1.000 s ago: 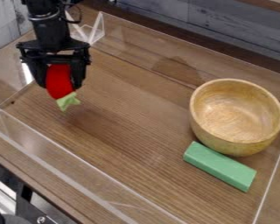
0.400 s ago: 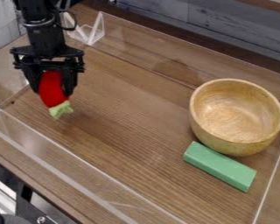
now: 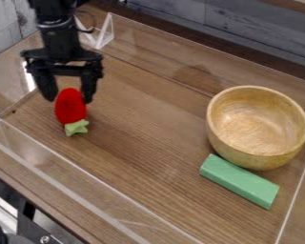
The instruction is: Move the red object to the left side of the table
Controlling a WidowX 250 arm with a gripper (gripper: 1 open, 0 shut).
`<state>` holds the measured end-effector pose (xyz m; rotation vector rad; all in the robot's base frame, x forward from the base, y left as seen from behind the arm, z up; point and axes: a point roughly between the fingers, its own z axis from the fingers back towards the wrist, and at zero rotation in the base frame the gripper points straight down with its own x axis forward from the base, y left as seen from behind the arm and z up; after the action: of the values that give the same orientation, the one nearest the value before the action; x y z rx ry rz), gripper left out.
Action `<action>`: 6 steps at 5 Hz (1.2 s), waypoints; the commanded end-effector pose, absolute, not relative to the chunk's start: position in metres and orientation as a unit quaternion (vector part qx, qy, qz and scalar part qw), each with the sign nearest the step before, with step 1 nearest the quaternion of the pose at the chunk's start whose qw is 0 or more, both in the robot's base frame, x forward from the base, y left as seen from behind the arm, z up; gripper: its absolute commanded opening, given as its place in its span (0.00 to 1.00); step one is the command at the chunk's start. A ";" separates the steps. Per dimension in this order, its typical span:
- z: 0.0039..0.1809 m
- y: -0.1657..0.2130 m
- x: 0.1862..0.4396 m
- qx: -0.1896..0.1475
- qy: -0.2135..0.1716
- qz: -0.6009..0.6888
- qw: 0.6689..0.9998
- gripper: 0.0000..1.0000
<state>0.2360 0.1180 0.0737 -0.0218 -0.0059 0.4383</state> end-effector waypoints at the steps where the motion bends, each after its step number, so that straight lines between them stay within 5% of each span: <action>1: 0.098 0.097 0.253 -0.002 -0.038 0.203 0.978 1.00; 4: 0.098 0.019 0.273 -0.011 -0.061 0.136 0.989 1.00; 6: 0.098 0.010 0.274 -0.005 -0.072 0.081 0.994 1.00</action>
<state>0.2700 0.0079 0.0839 -0.0119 -0.0871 0.1642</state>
